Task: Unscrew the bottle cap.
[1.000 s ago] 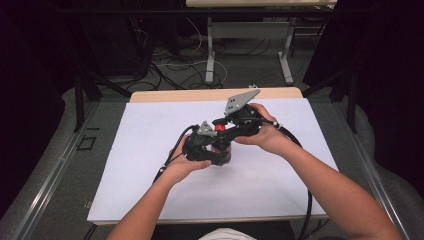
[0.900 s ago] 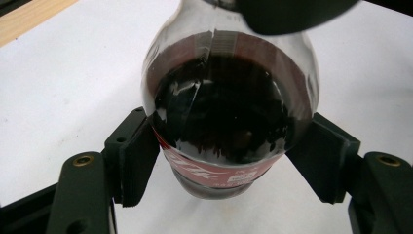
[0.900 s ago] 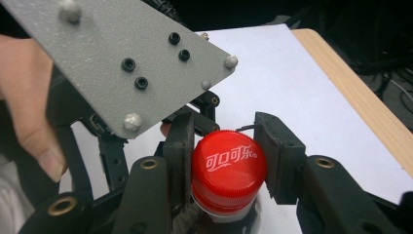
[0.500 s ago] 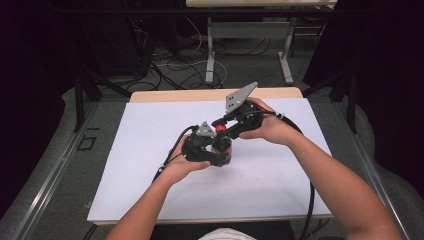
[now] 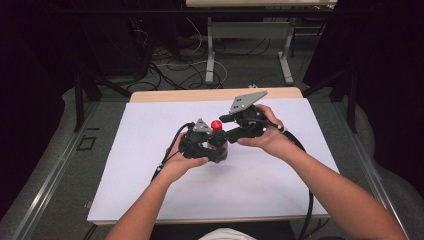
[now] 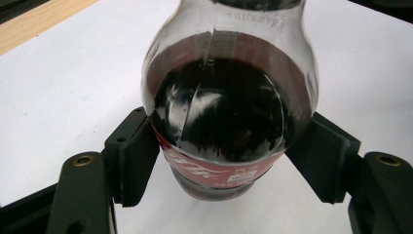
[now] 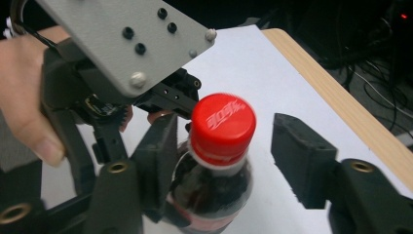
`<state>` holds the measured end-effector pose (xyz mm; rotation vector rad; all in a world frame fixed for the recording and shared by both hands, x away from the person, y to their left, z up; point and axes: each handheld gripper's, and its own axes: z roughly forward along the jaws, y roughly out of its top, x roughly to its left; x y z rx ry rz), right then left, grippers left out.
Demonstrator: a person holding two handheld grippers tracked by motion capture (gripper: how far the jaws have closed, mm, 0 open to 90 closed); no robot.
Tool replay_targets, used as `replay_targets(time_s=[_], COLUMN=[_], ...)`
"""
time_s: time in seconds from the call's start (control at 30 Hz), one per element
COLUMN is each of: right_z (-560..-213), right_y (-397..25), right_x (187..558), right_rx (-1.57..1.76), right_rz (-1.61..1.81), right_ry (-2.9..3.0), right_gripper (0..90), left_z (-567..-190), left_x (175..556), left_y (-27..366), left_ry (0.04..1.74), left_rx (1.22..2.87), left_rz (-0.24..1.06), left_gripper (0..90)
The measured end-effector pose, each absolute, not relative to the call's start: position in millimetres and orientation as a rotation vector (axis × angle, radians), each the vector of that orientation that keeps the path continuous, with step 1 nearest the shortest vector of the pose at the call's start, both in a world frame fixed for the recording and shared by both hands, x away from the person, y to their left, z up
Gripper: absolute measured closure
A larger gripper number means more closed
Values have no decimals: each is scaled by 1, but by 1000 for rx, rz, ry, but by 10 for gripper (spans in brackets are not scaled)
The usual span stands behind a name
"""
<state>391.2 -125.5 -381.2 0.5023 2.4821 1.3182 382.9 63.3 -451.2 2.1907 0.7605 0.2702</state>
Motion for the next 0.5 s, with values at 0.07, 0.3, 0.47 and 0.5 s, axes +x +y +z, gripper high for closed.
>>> replay_targets(time_s=[0.07, 0.3, 0.47, 0.5], right_z=[-382, -385, -386, -386], right_y=[-124, -118, -115, -115], right_x=[387, 380, 381, 383], right_rx=[522, 528, 517, 503], right_rz=[1296, 1306, 1317, 1319], right_ry=[2451, 2399, 2406, 2406], right_gripper=[466, 490, 500, 503], left_z=[-450, -451, -451, -451], left_x=[383, 383, 382, 381], left_y=[64, 61, 60, 59], left_ry=[761, 759, 748, 751], left_rx=[2201, 2195, 2198, 2188], left_rz=[269, 273, 272, 278], left_gripper=[310, 311, 311, 311])
